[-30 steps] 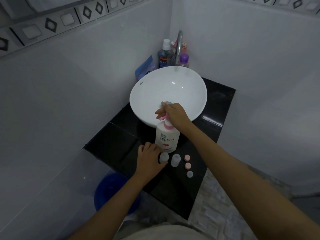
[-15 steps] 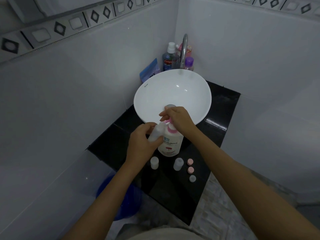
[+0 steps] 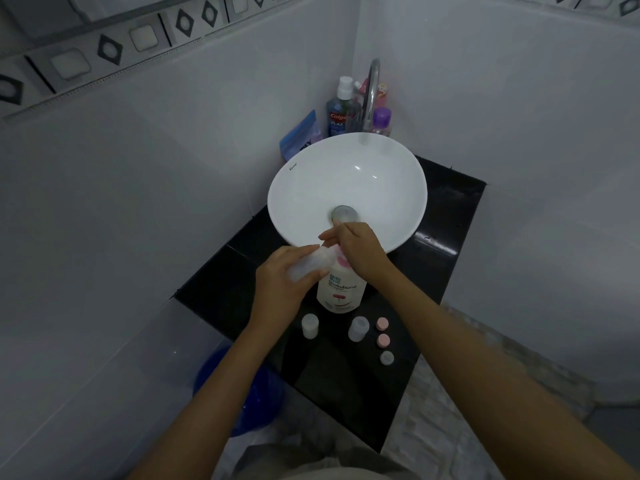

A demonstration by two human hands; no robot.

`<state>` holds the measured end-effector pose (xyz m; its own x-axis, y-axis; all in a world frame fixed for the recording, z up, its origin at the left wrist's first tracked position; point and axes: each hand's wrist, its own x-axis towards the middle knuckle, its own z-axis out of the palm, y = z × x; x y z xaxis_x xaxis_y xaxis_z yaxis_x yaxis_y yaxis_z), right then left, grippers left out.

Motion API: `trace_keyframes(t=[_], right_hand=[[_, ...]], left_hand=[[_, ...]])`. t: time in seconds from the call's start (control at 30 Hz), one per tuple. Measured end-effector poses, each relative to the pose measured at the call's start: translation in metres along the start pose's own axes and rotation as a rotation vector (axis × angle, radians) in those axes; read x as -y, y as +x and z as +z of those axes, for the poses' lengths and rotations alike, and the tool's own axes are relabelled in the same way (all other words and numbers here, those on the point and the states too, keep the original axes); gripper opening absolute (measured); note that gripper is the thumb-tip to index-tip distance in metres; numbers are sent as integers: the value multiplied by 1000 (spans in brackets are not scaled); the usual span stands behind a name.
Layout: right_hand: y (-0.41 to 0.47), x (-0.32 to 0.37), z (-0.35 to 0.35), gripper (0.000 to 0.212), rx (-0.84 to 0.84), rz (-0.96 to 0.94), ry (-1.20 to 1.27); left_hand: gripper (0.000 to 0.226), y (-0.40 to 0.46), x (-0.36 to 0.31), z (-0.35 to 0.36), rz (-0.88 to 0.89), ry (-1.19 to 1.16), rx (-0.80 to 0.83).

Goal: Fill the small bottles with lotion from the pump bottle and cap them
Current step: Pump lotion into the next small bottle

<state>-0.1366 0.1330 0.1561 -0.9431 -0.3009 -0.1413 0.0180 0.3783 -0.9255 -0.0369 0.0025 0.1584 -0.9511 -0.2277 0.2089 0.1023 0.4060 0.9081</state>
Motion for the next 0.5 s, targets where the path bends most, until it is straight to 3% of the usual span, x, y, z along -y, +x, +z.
trace_keyframes(t=[0.2, 0.5], right_hand=[[4, 11, -12, 47, 82, -11, 80], [2, -4, -1, 46, 21, 10, 51]], left_hand=[[41, 2, -3, -3, -9, -95, -7], [43, 0, 5, -1, -71, -84, 37]])
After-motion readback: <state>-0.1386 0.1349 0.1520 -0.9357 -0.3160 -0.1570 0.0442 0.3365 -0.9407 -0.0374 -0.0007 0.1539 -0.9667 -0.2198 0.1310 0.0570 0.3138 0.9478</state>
